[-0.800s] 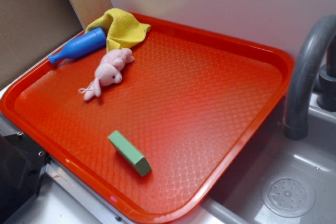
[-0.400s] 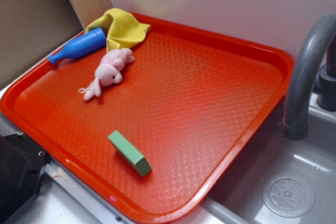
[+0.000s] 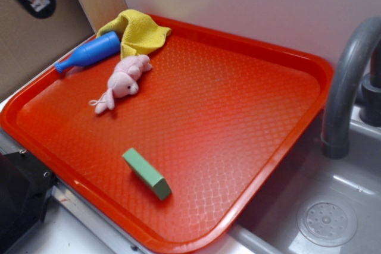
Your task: Grab the blue bottle.
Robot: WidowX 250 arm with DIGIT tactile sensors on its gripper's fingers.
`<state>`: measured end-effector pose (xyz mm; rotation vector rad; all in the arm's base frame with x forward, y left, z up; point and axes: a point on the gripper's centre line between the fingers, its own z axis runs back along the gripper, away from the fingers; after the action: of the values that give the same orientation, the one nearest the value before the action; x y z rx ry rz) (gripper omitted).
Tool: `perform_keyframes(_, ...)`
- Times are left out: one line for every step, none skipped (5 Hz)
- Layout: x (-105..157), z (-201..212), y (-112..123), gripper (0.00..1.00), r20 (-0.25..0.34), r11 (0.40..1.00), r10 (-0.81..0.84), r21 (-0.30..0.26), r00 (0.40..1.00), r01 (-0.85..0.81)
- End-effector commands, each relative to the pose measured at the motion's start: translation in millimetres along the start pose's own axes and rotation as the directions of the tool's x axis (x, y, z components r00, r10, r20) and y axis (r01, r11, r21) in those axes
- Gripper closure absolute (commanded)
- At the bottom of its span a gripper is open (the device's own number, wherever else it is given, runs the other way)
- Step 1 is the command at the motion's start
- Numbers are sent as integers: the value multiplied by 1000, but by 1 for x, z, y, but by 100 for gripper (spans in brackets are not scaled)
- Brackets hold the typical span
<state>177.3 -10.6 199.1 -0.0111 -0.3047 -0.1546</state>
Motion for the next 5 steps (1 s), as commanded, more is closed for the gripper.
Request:
perform_keyframes(31,-82,58,0,-38,999,-18,46,999,20)
perform_keyframes(40,-111,86,0,-49,997,-38,60,998,41)
perform_keyframes(43,-133,112,0,-70,998,-24,57,997,28)
perform_keyframes(44,-142,122,0,-78,994,-35,104,996,43)
perform_keyframes(48,-151,142,0,-76,994,-27,102,997,34)
